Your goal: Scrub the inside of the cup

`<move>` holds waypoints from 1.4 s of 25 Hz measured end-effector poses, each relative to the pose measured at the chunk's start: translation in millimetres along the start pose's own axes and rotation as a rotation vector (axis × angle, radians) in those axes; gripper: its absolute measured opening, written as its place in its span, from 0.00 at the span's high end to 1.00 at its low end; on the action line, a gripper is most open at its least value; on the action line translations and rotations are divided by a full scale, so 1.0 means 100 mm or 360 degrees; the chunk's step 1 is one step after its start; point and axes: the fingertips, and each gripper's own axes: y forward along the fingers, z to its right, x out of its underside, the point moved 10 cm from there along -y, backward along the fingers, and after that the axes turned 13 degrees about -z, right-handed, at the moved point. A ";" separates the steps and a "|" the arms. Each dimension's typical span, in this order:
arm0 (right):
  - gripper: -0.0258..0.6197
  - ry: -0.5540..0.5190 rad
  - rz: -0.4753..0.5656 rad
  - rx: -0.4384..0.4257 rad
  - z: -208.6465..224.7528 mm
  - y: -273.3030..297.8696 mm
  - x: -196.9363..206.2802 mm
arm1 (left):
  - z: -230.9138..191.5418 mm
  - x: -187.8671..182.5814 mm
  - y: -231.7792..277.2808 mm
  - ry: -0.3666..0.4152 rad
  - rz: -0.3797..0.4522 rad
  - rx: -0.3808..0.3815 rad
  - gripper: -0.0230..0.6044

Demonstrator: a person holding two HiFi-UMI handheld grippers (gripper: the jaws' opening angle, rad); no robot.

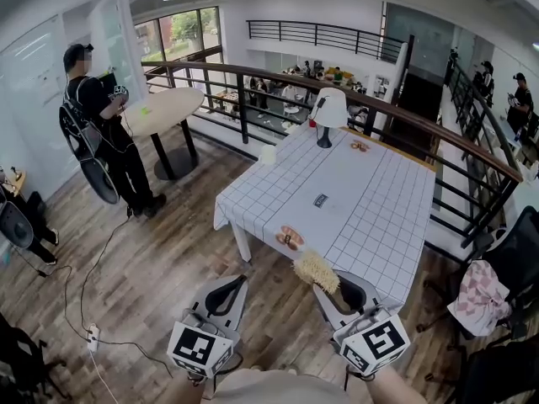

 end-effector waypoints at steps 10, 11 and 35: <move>0.76 -0.0011 -0.0012 -0.0064 0.14 -0.08 0.17 | 0.23 0.05 0.09 -0.0048 -0.0013 -0.0057 0.94; 0.76 -0.0008 -0.0011 -0.0066 0.14 -0.09 0.20 | 0.24 0.06 0.07 -0.0046 -0.0017 -0.0061 0.94; 0.76 -0.0118 -0.0031 -0.0029 0.86 0.76 0.19 | -0.42 0.15 1.00 -0.0013 -0.0008 -0.0037 0.94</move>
